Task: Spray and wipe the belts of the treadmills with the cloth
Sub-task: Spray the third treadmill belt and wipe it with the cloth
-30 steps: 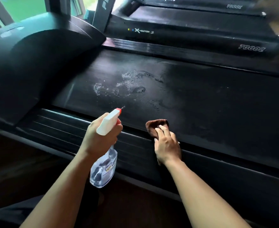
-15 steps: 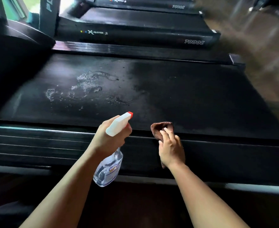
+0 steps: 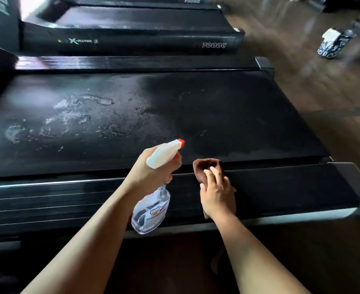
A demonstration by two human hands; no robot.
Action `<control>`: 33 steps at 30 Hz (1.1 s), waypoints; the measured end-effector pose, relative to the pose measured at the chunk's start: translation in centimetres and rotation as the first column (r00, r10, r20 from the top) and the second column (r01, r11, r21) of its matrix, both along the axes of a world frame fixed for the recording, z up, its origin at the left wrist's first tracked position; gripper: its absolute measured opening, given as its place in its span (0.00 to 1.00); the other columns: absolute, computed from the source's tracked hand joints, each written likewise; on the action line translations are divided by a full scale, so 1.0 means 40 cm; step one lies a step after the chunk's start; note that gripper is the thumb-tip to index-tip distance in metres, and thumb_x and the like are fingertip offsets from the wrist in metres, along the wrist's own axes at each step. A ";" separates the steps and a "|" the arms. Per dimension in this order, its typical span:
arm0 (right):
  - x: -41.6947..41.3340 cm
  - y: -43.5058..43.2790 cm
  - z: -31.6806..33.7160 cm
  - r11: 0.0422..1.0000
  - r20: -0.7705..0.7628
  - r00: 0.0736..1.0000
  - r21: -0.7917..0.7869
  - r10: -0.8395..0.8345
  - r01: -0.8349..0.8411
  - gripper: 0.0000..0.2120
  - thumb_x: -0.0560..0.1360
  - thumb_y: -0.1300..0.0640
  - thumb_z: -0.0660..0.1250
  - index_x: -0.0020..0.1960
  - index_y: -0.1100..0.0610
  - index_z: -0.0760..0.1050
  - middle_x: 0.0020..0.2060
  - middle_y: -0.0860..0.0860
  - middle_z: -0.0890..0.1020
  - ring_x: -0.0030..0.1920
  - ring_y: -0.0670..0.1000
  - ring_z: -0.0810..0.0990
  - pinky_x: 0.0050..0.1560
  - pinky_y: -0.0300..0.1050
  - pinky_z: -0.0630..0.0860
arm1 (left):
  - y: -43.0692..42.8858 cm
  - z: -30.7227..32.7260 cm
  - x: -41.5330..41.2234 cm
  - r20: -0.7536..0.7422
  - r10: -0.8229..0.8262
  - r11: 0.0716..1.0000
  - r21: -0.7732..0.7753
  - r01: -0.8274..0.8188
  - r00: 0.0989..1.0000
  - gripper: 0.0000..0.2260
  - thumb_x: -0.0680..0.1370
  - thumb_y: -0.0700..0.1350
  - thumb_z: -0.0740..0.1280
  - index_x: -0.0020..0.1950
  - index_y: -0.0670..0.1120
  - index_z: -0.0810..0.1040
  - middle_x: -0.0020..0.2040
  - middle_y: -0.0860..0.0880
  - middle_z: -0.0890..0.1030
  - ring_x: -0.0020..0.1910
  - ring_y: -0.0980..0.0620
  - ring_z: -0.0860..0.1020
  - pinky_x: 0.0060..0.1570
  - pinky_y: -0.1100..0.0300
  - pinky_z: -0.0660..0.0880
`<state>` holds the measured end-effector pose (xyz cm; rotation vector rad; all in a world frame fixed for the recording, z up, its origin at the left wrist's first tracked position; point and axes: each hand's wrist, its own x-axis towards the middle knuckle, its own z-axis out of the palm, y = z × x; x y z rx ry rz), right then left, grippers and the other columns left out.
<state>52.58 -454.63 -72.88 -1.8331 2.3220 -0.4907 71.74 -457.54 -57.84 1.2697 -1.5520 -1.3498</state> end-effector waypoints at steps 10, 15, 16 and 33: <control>-0.004 -0.002 -0.031 0.992 -0.007 1.000 -0.129 0.008 -0.009 0.22 0.70 0.55 0.74 0.64 0.54 0.77 0.68 0.52 0.75 0.57 0.61 0.77 0.53 0.64 0.78 | -0.010 -0.006 -0.055 0.090 -0.038 0.998 -0.054 0.043 0.995 0.06 0.75 0.41 0.68 0.42 0.38 0.76 0.27 0.48 0.74 0.25 0.51 0.71 0.30 0.59 0.70; -0.008 -0.004 -0.034 0.993 -0.031 0.999 -0.118 0.011 -0.014 0.22 0.72 0.53 0.72 0.65 0.53 0.76 0.69 0.51 0.74 0.59 0.60 0.76 0.54 0.64 0.76 | -0.030 0.018 -0.058 -0.036 0.063 0.990 -0.127 -0.067 0.997 0.02 0.77 0.37 0.70 0.46 0.39 0.79 0.31 0.50 0.75 0.28 0.51 0.71 0.30 0.61 0.70; -0.006 -0.004 -0.034 0.993 -0.037 0.999 -0.113 0.007 -0.012 0.22 0.73 0.52 0.72 0.66 0.53 0.76 0.69 0.50 0.74 0.59 0.60 0.76 0.54 0.64 0.76 | -0.036 0.023 -0.063 -0.032 0.077 0.986 -0.147 -0.081 0.997 0.03 0.77 0.38 0.70 0.45 0.38 0.78 0.31 0.50 0.74 0.28 0.52 0.71 0.30 0.61 0.70; -0.002 -0.004 -0.041 0.983 -0.043 0.999 -0.183 -0.013 0.005 0.22 0.70 0.55 0.75 0.63 0.54 0.78 0.66 0.51 0.76 0.55 0.61 0.78 0.51 0.61 0.79 | 0.018 -0.018 -0.017 0.162 0.038 0.998 -0.057 -0.029 0.986 0.08 0.71 0.45 0.67 0.43 0.40 0.75 0.28 0.49 0.73 0.27 0.51 0.70 0.32 0.53 0.69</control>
